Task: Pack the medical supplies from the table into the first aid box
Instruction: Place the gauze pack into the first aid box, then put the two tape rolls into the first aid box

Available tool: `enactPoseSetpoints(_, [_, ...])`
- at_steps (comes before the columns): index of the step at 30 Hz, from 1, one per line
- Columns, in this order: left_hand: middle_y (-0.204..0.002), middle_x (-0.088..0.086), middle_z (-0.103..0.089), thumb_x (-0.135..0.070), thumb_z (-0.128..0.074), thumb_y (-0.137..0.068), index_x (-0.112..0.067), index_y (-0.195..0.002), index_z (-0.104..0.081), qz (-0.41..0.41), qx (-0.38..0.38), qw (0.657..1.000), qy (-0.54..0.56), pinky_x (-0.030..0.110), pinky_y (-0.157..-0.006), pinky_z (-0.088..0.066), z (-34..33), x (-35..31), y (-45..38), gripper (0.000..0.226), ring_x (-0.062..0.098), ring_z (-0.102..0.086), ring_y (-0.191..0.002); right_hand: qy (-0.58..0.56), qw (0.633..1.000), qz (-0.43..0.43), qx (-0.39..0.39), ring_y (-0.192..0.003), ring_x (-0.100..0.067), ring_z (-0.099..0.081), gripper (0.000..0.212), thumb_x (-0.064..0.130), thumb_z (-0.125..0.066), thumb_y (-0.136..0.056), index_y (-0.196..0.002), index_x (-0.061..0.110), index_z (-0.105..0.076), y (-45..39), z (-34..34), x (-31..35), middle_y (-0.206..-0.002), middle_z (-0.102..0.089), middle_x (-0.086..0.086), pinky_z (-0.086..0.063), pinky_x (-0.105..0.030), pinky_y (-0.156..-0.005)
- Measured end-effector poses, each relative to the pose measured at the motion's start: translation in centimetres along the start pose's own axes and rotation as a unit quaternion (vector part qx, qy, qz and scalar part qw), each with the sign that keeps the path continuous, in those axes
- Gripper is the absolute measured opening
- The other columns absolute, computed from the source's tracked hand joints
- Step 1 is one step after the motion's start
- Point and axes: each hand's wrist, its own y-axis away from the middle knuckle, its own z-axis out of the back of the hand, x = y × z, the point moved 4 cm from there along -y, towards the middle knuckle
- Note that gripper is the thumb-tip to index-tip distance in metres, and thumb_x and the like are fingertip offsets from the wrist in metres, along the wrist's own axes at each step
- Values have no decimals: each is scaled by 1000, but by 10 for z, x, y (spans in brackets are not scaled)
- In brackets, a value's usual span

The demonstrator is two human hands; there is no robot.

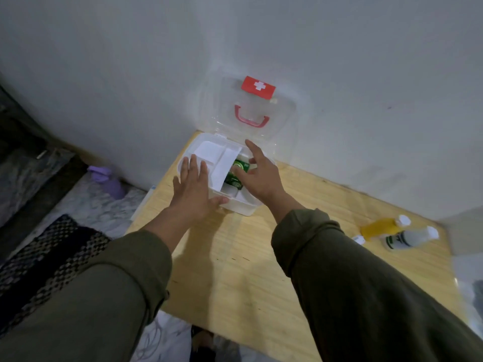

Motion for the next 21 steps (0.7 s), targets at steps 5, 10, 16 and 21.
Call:
enactPoseSetpoints(5, [-155,9,25,-59,-50,-84,-12,-148,10,-14,-25,999,-33,57,-115,1,9,-17,10,99,26,27,-142,68,996,56,-22,-127,-23,-41,65,34,-60,-86,-143,27,-29,20,29,-1,-138,-45,-11,-35,-33,-102])
enactPoseSetpoints(10, [-156,9,23,-60,-48,-85,-13,-148,10,-42,-54,996,-57,59,-113,4,17,-48,26,97,26,28,-141,105,993,33,-37,-134,-23,-34,66,40,-58,-86,-143,34,-26,50,62,-22,-146,-35,-7,-37,-41,-106])
enactPoseSetpoints(16, [-157,8,19,-60,-52,-82,-11,-148,7,-88,-69,992,-58,56,-116,-1,0,-105,58,101,26,22,-143,119,990,-4,-70,-134,-23,-35,66,43,-57,-85,-142,39,-23,108,102,-55,-146,-33,-6,-38,-43,-106])
enactPoseSetpoints(21, [-157,7,20,-61,-53,-81,-12,-149,7,-130,-25,989,-58,54,-116,-1,-37,-161,93,102,24,25,-143,111,988,-45,-93,-134,-22,-34,68,41,-60,-84,-142,39,-25,164,135,-93,-145,-33,-7,-38,-42,-106])
